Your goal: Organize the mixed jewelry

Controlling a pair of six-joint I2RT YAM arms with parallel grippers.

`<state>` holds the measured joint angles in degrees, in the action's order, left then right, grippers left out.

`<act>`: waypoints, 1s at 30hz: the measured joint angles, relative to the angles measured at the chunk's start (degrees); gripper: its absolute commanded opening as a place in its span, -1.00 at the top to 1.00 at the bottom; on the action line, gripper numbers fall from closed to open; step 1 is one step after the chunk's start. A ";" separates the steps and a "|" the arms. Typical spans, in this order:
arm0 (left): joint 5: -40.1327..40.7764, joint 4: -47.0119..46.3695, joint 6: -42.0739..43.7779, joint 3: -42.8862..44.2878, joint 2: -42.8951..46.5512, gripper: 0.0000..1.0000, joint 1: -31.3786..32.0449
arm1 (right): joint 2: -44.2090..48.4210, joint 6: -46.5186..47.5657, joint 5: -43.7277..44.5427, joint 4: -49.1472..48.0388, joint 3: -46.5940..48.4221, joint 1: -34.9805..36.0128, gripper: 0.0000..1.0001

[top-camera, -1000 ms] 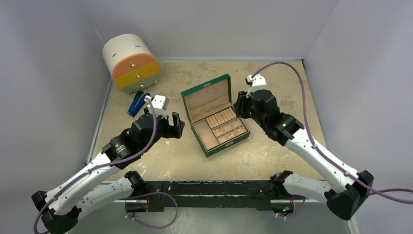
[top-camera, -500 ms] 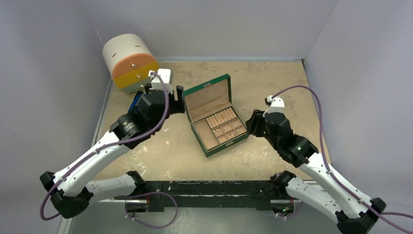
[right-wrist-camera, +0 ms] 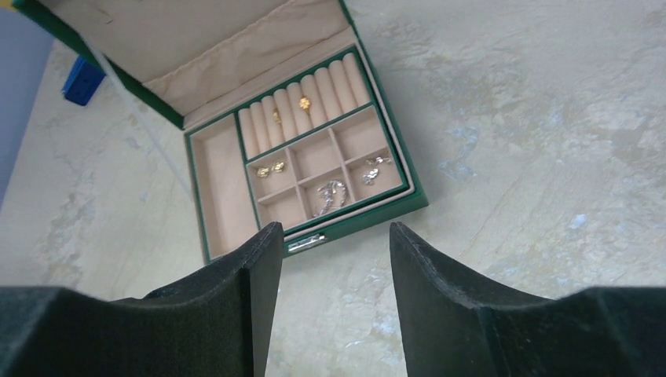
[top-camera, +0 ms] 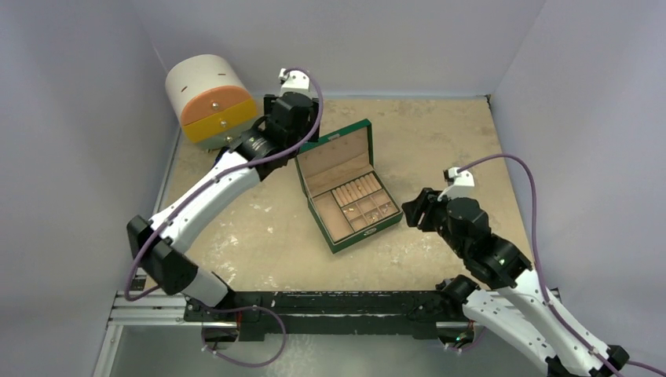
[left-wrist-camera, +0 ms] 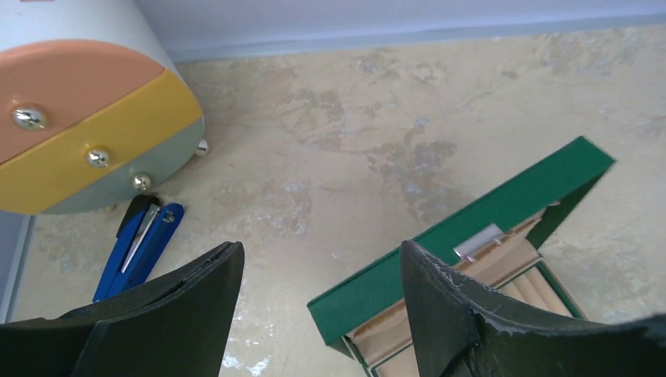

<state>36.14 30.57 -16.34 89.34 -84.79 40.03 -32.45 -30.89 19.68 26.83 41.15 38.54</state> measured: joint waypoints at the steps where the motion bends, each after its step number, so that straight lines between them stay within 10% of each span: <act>1: -0.37 0.24 -0.09 0.52 -1.36 -0.46 -0.72 | 0.72 -0.13 -0.63 0.20 -0.20 0.00 -0.10; 30: -19.58 9.25 -5.79 10.67 -25.62 -0.50 -13.62 | 7.50 -1.27 -10.32 1.68 -1.62 0.00 -0.11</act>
<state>16.56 39.81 -22.13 100.01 -110.41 26.41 -24.95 -32.16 9.37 28.51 39.53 38.54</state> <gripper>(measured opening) 0.750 0.552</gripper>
